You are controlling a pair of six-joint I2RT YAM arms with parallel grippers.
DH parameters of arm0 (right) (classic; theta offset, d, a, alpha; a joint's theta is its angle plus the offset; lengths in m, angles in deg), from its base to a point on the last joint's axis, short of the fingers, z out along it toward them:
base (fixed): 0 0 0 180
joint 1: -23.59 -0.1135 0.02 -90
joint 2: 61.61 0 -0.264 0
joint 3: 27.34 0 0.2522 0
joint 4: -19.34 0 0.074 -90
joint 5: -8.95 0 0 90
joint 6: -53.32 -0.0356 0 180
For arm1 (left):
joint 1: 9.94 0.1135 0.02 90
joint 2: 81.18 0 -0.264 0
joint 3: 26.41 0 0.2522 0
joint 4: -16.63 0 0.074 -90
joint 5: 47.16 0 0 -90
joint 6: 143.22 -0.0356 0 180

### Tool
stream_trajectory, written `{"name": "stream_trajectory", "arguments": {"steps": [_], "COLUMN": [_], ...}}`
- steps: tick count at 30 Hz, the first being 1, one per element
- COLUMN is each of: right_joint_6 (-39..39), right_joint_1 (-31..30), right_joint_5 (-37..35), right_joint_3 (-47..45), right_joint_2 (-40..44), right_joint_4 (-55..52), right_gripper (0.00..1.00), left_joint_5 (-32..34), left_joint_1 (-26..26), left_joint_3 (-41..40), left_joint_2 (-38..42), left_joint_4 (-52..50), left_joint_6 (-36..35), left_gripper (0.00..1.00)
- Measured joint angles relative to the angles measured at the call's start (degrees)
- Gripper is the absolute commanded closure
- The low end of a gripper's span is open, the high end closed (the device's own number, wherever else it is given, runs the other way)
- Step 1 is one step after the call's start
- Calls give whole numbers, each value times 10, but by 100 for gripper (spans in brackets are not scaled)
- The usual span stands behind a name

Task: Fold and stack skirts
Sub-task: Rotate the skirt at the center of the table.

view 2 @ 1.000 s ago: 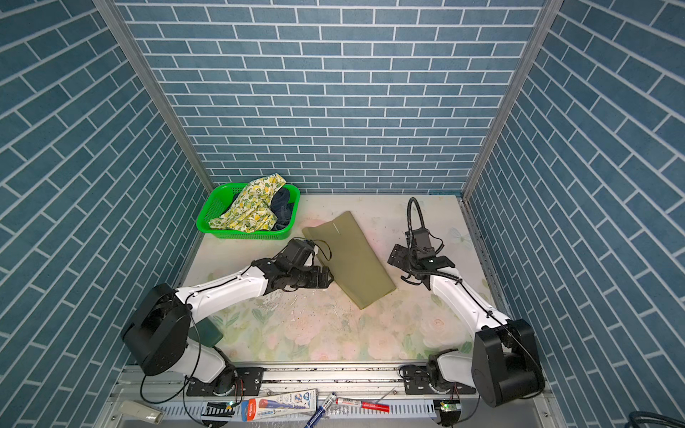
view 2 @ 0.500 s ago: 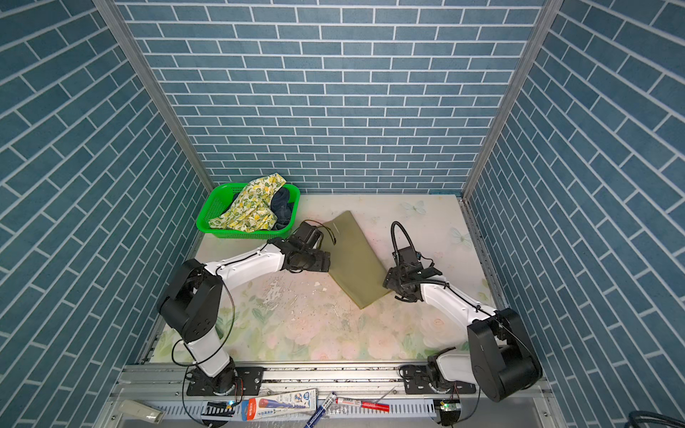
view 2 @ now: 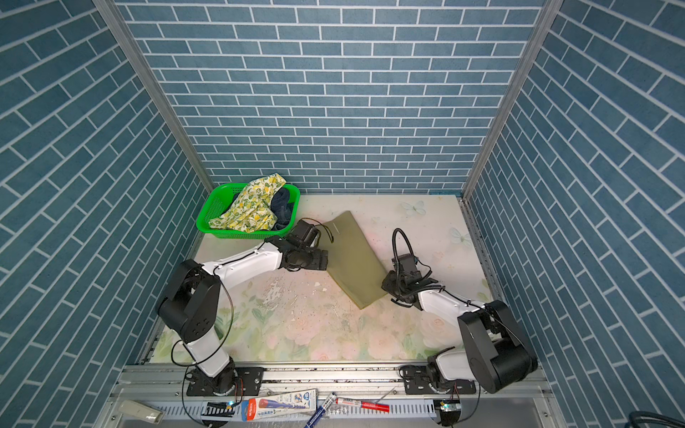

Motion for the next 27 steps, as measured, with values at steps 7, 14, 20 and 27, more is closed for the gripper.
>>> {"name": "stream_trajectory", "arguments": {"steps": [7, 14, 20, 27], "right_joint_6": [29, 87, 156, 175], "right_joint_1": [31, 148, 200, 208], "right_joint_5": [-8, -15, -16, 7], "right_joint_3": [21, 86, 201, 206], "right_joint_2": [3, -1, -100, -58], "right_joint_4": [-40, -104, -109, -123], "right_gripper": [100, 95, 33, 23], "left_joint_5": [-2, 0, 0, -9], "left_joint_1": [19, 32, 34, 39], "left_joint_3": [0, 0, 19, 51], "left_joint_2": [33, 47, 34, -19], "left_joint_4": [-10, -20, -27, -15], "left_joint_6": [-1, -6, -9, -19], "left_gripper": [12, 11, 11, 11]}}
